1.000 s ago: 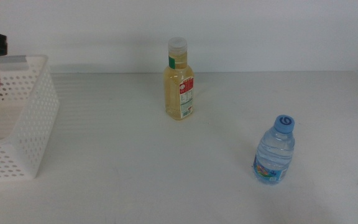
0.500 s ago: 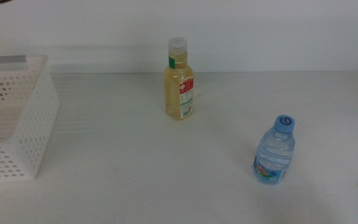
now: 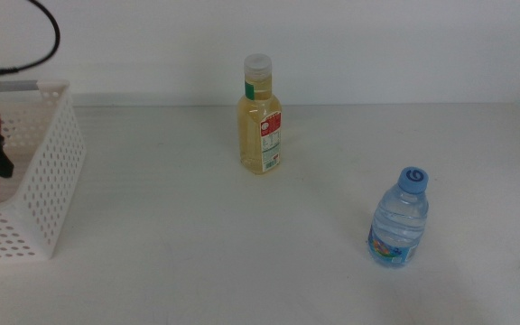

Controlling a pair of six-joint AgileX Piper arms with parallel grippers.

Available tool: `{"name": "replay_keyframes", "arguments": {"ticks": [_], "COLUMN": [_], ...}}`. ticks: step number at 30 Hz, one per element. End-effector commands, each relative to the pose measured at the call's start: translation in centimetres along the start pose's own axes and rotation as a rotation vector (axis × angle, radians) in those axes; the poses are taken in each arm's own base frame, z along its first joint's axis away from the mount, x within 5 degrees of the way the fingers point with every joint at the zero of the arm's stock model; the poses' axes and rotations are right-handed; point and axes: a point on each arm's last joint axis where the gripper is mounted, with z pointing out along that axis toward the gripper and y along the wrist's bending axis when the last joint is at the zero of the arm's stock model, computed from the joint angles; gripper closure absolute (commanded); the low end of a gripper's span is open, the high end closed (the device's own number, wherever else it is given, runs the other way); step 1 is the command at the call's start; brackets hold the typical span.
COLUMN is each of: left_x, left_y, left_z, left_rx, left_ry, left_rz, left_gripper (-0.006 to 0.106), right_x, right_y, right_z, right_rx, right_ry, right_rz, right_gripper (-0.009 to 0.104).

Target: Use arms to grab the bottles and put them into the dustbin to the left of the table.

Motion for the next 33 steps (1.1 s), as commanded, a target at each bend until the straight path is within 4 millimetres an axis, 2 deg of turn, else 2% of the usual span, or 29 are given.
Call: {"name": "replay_keyframes", "arguments": {"ticks": [1,5,10,22,28,33], "left_x": [-1.7,-1.8,-1.8,-2.0,-1.9,-2.4], "left_y": [-0.1,0.4,0.6,0.2,-0.1,-1.1], "left_z": [-2.1,-0.9,-0.2,-0.2,-1.0,-4.3], "left_rx": [-0.04,-0.05,-0.053,-0.009,-0.004,-0.013], "left_ry": [-0.126,-0.128,-0.13,-0.142,-0.14,-0.217], "left_rz": [0.004,-0.005,-0.012,-0.045,-0.042,-0.037], "left_gripper": [0.105,0.103,0.089,0.012,0.01,0.01], "right_x": [-0.8,-0.8,-0.8,-0.8,-0.8,-0.8], "right_y": [0.0,0.0,0.0,0.0,0.0,0.0], "right_z": [-0.3,-0.3,-0.3,-0.3,-0.3,-0.3], "right_rx": [0.005,0.005,0.005,0.005,0.005,0.005], "right_ry": [-0.089,-0.089,-0.089,-0.089,-0.089,-0.089], "right_rz": [-0.012,-0.012,-0.012,-0.012,-0.012,-0.012], "right_gripper": [0.038,0.038,0.038,0.038,0.038,0.038]}}
